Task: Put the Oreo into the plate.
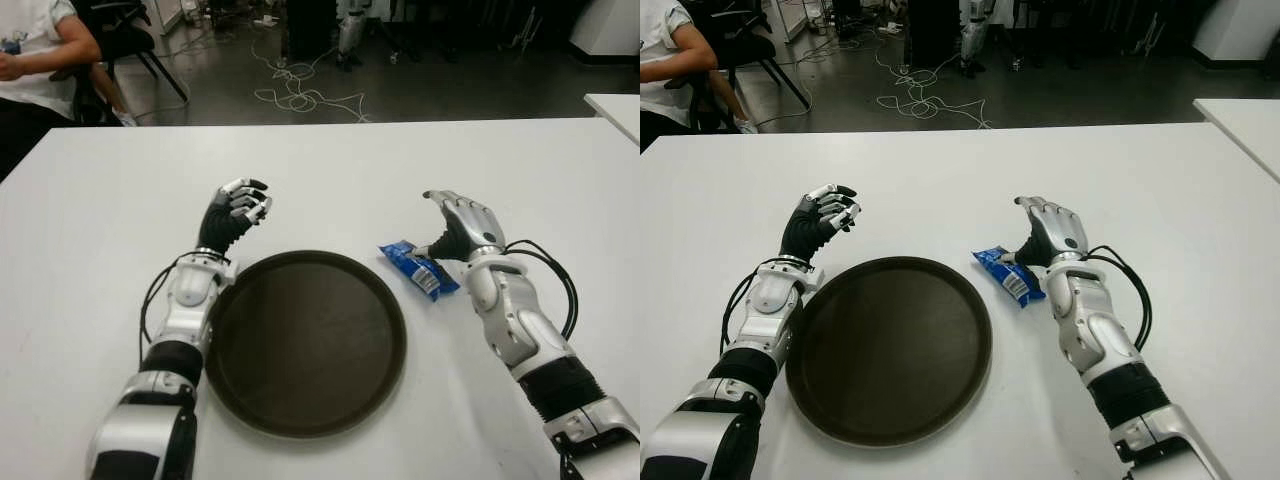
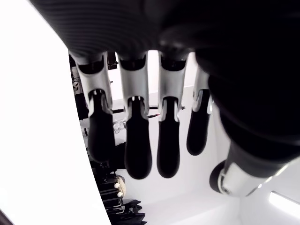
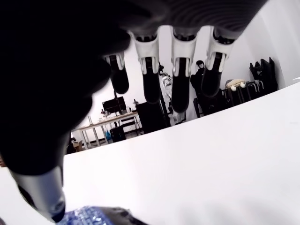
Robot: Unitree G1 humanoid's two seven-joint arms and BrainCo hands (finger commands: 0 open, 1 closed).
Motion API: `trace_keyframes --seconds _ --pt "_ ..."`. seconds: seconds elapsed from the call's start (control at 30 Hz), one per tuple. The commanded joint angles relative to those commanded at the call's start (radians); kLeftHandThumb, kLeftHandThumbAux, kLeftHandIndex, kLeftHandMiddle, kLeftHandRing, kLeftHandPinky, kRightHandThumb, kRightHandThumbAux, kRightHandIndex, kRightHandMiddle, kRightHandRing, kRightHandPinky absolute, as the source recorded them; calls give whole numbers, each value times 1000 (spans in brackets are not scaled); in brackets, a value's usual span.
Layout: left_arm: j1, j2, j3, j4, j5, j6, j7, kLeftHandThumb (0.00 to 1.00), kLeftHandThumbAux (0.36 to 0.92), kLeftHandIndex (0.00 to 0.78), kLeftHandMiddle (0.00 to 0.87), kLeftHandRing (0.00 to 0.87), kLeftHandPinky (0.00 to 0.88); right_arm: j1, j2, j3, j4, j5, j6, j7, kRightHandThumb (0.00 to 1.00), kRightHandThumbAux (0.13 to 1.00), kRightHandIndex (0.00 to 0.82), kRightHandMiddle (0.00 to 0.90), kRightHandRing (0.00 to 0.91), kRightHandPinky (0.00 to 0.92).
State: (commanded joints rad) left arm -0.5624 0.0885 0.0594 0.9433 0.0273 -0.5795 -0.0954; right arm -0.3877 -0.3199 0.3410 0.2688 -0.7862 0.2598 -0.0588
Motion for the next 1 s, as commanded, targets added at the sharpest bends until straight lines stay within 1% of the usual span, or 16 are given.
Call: trace_keyframes --seconds 0.13,0.2,0.23,0.3,0.37,0.5,0.63,0.7,0.87,1.0 --pt "-3 0 0 6 -1 -5 0 825 681 381 506 558 580 1 -4 11 2 3 -7 11 0 732 164 184 199 204" --pt "-4 1 1 10 -1 -10 0 825 681 381 506 562 585 2 -5 15 4 4 -15 11 0 751 201 211 228 235" --pt "-5 0 1 12 0 -12 2 825 681 381 506 562 586 2 -7 16 5 7 -19 14 0 753 206 215 232 239" --pt "-6 0 -1 14 5 -14 10 826 680 384 504 561 584 2 -9 19 6 9 -22 22 0 742 180 193 207 206" --pt "-6 0 -2 15 8 -15 14 826 680 385 503 560 584 2 -9 21 9 8 -23 26 0 737 170 185 198 194" --pt "-6 2 -6 14 13 -13 18 825 680 384 504 559 579 0 -6 28 20 5 -18 38 0 738 169 184 201 202" --pt "-4 -1 -6 9 7 -7 13 825 681 382 506 563 577 -26 11 44 123 13 -45 13 0 751 171 184 201 205" --pt "-4 -2 -6 7 4 -5 10 825 681 381 507 567 580 -38 13 49 165 18 -59 5 0 759 164 177 193 191" --pt "-5 -6 -1 8 -9 -1 -1 825 681 378 509 565 587 -56 10 60 194 17 -53 31 0 764 133 158 172 170" --pt "-4 -6 -1 8 -8 -2 1 825 681 378 509 568 595 -65 11 63 218 19 -59 31 0 765 128 152 162 159"
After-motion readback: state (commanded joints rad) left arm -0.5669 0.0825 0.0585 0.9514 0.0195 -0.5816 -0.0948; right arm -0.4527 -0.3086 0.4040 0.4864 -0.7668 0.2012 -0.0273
